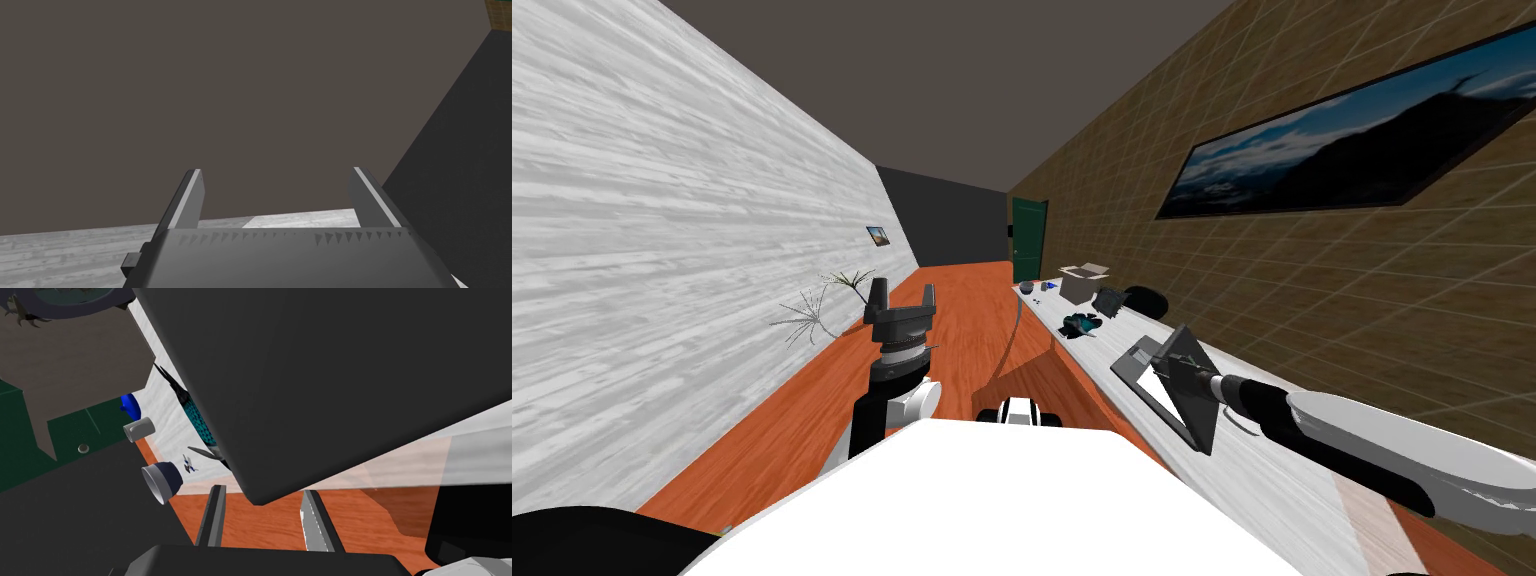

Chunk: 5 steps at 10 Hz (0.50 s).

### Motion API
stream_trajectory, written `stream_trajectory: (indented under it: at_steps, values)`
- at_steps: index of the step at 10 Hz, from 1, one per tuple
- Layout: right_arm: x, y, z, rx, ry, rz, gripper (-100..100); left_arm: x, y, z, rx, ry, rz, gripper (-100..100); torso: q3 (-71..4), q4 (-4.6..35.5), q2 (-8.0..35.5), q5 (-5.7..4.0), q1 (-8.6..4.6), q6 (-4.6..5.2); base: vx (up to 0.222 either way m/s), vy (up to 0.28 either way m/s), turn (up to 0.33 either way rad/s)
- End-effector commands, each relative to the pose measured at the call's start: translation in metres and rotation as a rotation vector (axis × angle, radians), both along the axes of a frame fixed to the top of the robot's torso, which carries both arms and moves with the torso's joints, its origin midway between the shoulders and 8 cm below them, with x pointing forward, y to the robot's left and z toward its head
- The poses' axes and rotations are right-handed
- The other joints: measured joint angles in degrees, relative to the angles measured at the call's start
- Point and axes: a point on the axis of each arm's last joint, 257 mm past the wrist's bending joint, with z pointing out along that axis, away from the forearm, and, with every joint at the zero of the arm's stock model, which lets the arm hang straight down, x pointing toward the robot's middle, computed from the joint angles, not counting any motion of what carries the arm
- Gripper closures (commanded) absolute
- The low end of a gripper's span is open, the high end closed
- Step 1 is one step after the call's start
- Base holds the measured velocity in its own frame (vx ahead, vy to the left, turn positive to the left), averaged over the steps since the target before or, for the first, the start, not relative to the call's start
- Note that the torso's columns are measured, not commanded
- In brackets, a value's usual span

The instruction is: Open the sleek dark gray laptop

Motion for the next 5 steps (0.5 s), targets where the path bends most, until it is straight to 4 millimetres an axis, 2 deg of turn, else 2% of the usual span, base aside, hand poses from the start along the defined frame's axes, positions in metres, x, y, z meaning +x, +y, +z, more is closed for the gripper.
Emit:
stream_trajectory:
  at_steps: [1,2,3,5]
  values:
    - [-0.026,-0.017,-0.025,-0.036,0.075,-0.010,100,0.000,0.000,0.000,0.000,0.000,0.000,0,-0.11,-0.01,-0.13,0.03,-0.09,-0.03,0.137,0.069,0.012]
    - [-0.038,-0.025,-0.034,-0.056,0.111,-0.013,100,0.000,0.000,0.000,0.000,0.000,0.000,0,-0.08,-0.05,-0.11,-0.08,-0.19,-0.02,0.173,0.091,0.031]
    - [-0.038,-0.025,-0.034,-0.056,0.111,-0.013,100,0.000,0.000,0.000,0.000,0.000,0.000,0,-0.10,-0.06,-0.21,-0.13,-0.35,0.04,0.122,0.076,0.000]
    - [-0.065,-0.040,-0.051,-0.095,0.184,-0.017,100,0.000,0.000,0.000,0.000,0.000,0.000,0,0.07,0.11,0.16,0.03,-0.27,0.06,0.124,0.068,0.018]
